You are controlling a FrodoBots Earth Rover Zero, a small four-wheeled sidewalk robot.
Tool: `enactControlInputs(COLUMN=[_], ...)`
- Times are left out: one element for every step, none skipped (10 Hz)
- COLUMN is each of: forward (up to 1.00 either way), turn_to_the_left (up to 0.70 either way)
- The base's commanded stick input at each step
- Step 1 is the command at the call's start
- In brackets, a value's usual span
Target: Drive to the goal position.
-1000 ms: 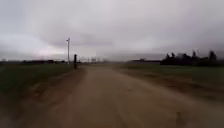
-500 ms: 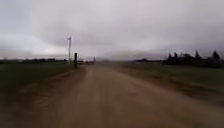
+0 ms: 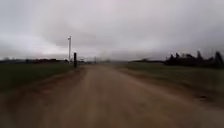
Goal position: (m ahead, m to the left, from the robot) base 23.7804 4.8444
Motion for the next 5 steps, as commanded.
enactControlInputs(forward=[0.25, 0.35, 0.45, 0.55, 0.65], turn_to_the_left=[0.0, 0.0, 0.0, 0.0, 0.0])
